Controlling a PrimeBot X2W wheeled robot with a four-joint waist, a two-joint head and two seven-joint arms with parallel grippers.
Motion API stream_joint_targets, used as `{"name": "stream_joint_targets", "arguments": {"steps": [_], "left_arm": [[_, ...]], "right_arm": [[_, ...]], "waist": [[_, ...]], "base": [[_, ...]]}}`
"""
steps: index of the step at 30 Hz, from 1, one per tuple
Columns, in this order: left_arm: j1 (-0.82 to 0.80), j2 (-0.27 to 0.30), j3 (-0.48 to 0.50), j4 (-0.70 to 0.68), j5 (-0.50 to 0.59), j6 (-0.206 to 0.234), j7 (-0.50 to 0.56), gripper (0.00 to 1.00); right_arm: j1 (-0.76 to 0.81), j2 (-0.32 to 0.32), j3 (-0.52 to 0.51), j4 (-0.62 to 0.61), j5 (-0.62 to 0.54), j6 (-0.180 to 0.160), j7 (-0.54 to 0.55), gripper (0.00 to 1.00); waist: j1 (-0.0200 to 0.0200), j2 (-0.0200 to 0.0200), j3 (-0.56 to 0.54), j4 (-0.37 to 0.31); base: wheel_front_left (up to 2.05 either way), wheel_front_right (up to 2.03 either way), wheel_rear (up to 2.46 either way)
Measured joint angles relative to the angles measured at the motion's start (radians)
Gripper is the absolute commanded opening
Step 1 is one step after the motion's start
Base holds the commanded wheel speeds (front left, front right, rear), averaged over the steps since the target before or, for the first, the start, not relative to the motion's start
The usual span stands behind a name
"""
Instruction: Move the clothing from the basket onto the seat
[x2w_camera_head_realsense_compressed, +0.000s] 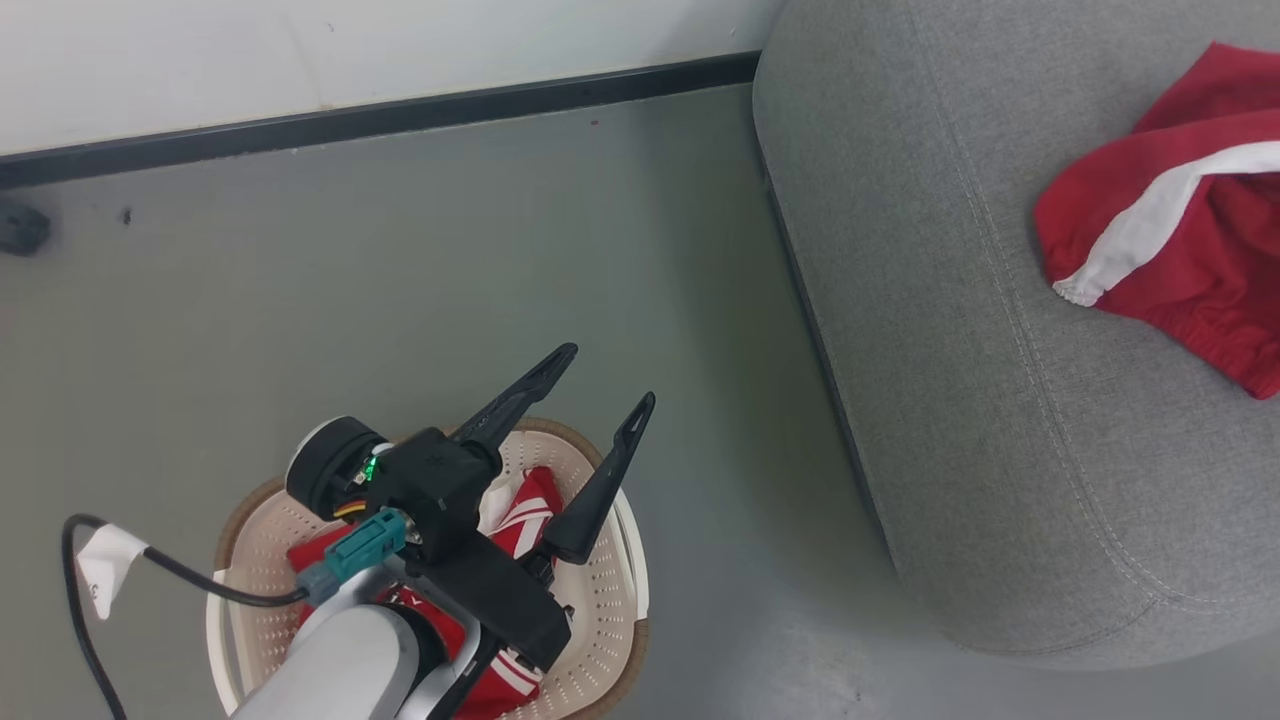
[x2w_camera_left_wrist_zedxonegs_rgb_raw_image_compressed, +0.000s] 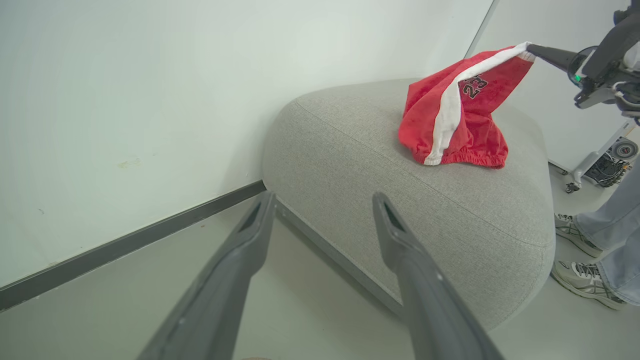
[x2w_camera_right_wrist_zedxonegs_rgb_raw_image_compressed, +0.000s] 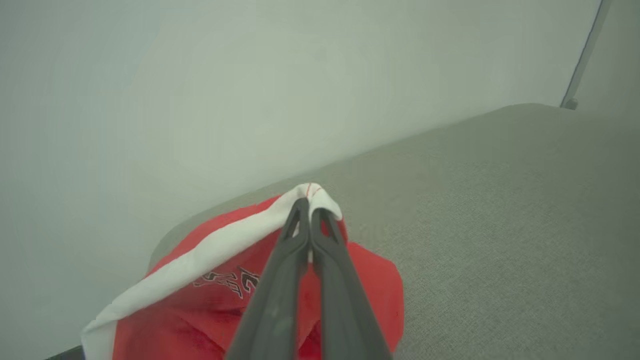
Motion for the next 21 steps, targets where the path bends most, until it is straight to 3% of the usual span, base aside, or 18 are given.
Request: {"name": "stream_joint_targets", "arguments": {"steps": [12,14,15,21], "left_arm": [[-0.004,-0.002,0.005,0.029,-0.002,0.0,-0.002,1.0],[-0.004,-0.003,0.006,0.033,-0.002,0.0,-0.002,1.0],[-0.004,-0.004,0.006,0.034,-0.002,0.0,-0.002,1.0],[-0.004,-0.022,0.005,0.055,-0.008,0.0,-0.02,1.0]], "right_arm": [[0.061,0.064,0.124,0.117,-0.093,0.0,0.018,0.0],[0.057,0.068,0.132,0.137,-0.101,0.0,0.027,0.48],[0.057,0.067,0.139,0.146,-0.108,0.0,0.03,1.0],[0.065,0.067,0.151,0.175,-0.126,-0.001,0.028,1.0]], "waist": [[0.0,0.0,-0.019,0.003],[0.0,0.0,-0.027,0.001],[-0.0001,0.0,-0.031,0.0],[0.0,0.0,-0.059,-0.001]], "base": [[0.0,0.0,0.0],[0.0,0.0,0.0],[0.0,0.0,0.0],[0.0,0.0,0.0]]}}
